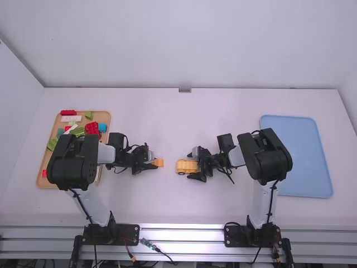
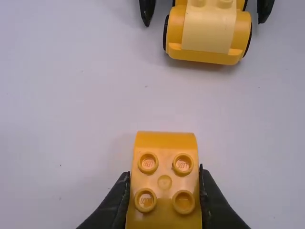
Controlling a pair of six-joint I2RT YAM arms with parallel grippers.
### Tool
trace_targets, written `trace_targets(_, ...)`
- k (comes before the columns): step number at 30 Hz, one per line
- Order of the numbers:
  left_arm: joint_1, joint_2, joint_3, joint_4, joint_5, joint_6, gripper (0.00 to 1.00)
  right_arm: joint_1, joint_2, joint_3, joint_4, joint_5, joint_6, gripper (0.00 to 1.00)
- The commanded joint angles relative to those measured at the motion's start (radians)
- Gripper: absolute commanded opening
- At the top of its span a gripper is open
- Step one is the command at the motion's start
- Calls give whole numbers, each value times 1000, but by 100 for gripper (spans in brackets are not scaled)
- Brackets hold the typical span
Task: Assemble lego blocks to make yellow taxi
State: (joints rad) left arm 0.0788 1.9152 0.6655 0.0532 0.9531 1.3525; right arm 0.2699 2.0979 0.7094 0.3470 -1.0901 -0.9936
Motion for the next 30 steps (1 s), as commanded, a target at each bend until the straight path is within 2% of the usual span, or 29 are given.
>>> trace_targets(1,-2,16,5,-6,-1,-3,11,-2,8,-3,-11,35,27,99)
trace_targets(2,0,14,5,-7,-1,-3,9,-2,8,-4,-11,35,27,99)
trace_targets(3,3,10,5,-6,0,-18,2,-2,8,-4,-11,35,25,99)
trace_targets(11,-8,-56,3,38,27,-179,2,8,8,-6,10,41,38,99)
trace_targets(15,-8,-75,1,29,60,-178,2,32,8,-57,159,85,137,99)
trace_targets(16,-8,-81,1,26,56,-179,2,46,7,-98,271,143,199,99)
trace_targets(20,-8,-81,2,15,78,-177,2,66,6,-180,470,171,265,99)
trace_targets(24,-14,-81,2,12,129,-167,2,44,6,-200,504,148,264,99)
trace_targets(30,-71,-85,10,11,93,-172,2,7,6,-192,502,56,227,99)
